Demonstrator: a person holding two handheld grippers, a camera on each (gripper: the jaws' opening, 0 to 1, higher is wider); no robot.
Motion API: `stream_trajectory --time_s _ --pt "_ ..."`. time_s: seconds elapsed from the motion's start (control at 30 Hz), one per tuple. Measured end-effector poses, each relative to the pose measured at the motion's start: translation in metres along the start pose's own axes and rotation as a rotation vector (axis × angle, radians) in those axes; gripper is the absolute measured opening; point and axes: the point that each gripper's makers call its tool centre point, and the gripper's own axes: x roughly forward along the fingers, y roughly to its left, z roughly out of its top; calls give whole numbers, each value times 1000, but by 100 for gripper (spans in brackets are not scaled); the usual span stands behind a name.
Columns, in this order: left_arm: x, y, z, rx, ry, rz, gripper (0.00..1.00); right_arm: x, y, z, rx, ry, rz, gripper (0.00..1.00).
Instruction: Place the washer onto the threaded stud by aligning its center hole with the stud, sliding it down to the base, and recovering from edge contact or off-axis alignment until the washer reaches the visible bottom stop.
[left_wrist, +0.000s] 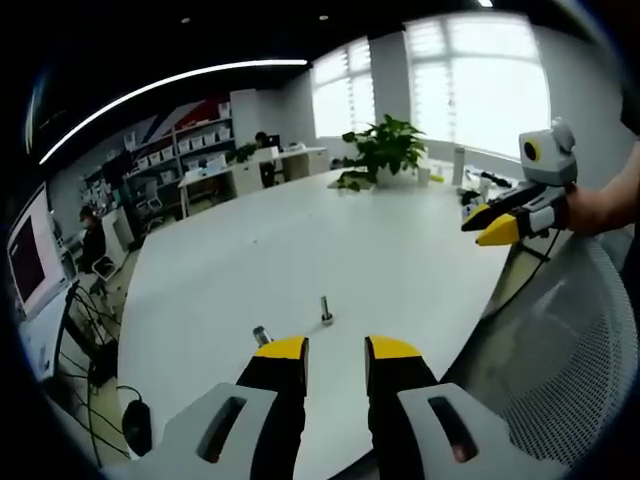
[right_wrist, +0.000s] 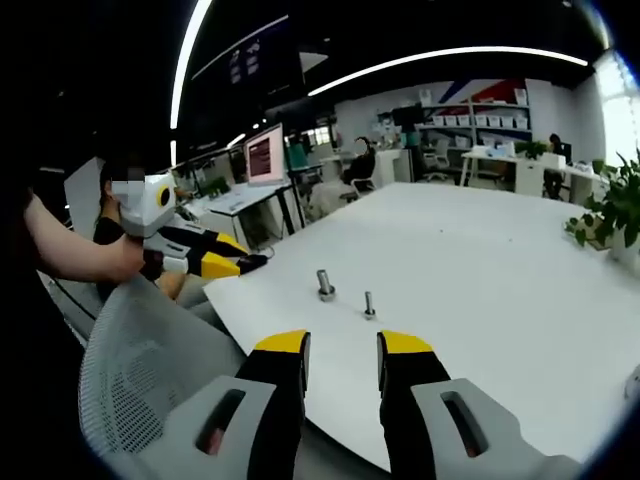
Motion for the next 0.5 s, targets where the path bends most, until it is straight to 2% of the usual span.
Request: stream_trajectory --time_s 0.07,0.13,0.27,0.33,0.4,0.5 --pt "-2 0 1 7 5 -1 21 0 0 0 -4 -3 2 29" --pt "-6 4 -7 84 50 1 21 -1 0 0 -13 -2 2 29" --pt "-13 9 -16 27 38 0 21 -1 -2 1 4 -10 2 29" --pt "-14 14 -21 23 38 17 21 -1 -2 0 10 -7 3 29" --pt "-14 14 -22 -28 16 22 21 0 -1 -1 9 -2 4 29" --pt "-13 14 -21 -9 22 32 21 2 0 -4 7 16 11 29"
